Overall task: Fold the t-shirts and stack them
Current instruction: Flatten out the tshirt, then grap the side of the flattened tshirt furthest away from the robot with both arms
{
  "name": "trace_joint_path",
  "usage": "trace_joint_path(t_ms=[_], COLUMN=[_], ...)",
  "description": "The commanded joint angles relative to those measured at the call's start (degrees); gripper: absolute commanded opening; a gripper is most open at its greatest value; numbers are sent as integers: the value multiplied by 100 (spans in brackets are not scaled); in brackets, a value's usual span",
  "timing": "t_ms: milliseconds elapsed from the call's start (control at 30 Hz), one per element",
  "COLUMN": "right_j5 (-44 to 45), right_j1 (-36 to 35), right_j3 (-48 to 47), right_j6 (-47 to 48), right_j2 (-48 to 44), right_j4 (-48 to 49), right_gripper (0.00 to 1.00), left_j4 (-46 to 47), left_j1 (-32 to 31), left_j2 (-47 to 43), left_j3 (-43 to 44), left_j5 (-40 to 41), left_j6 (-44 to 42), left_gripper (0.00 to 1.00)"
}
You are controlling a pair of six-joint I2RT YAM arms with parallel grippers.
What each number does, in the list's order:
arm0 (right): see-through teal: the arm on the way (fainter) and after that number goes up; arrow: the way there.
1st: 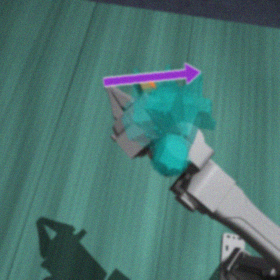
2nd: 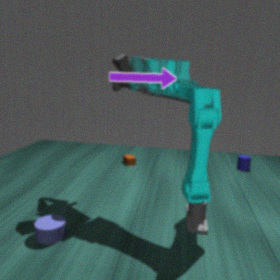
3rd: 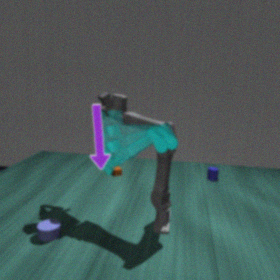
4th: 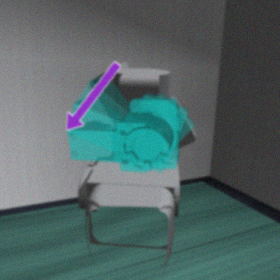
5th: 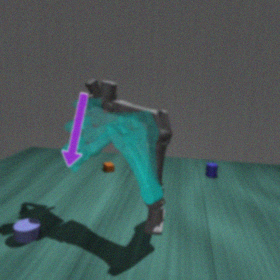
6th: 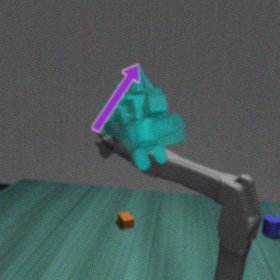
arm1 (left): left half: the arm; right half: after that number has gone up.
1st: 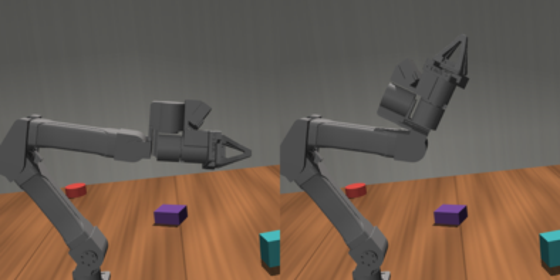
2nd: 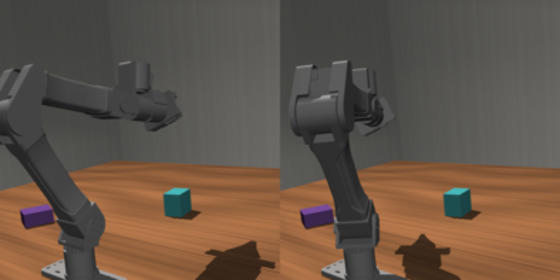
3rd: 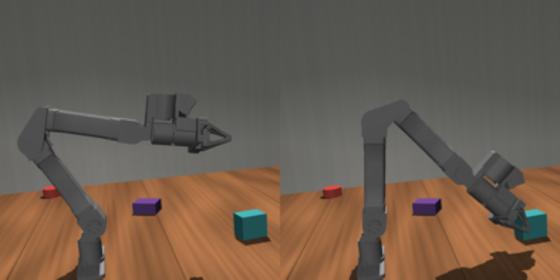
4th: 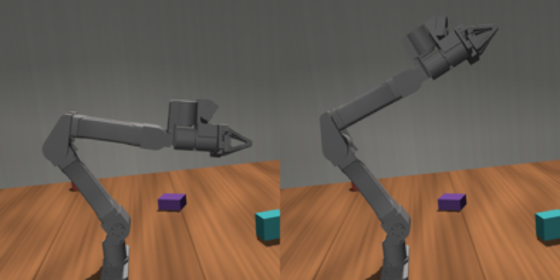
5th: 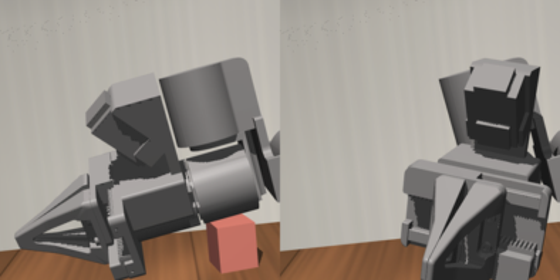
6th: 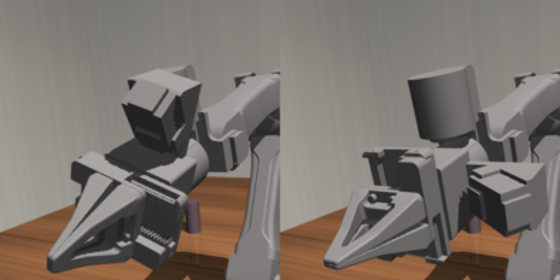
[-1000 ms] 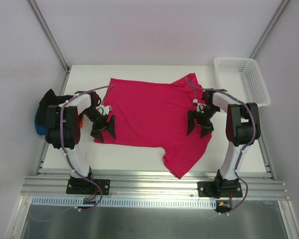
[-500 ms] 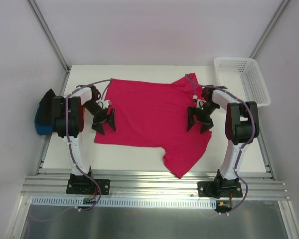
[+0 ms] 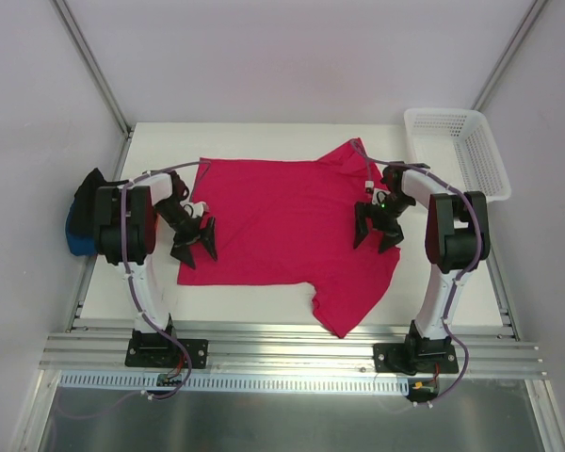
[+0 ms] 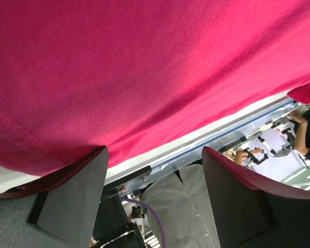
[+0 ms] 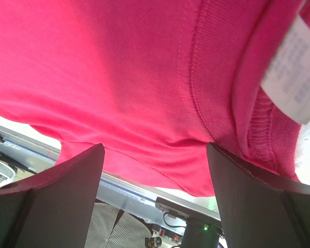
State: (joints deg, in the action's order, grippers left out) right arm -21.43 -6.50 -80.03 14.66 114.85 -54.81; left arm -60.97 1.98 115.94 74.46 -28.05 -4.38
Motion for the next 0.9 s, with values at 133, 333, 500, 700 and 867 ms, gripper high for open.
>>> trace_joint_path(t_ms=[133,333,500,700,867], right_j5=[-89,-230,95,701,1621], right_j1=[88,53,-18,-79,-149], right_j3=[330,-292,-2136,-4652,-5424], right_j6=[11,37,414,924,1065], right_j2=[-428,-911,-579,748,1573], right_j4=[-65,-12,-179,-5,690], right_gripper=[85,82,81,79,76], left_j4=[15,-3,-108,-284,-82], left_j1=[31,31,31,31,13], left_j2=[-546,-862,-793,524,1159], left_j3=[-449,261,2015,4354,4929], left_j5=[151,116,282,1038,1267], left_j6=[-19,-203,-624,-748,-696], left_gripper=[74,74,75,75,71])
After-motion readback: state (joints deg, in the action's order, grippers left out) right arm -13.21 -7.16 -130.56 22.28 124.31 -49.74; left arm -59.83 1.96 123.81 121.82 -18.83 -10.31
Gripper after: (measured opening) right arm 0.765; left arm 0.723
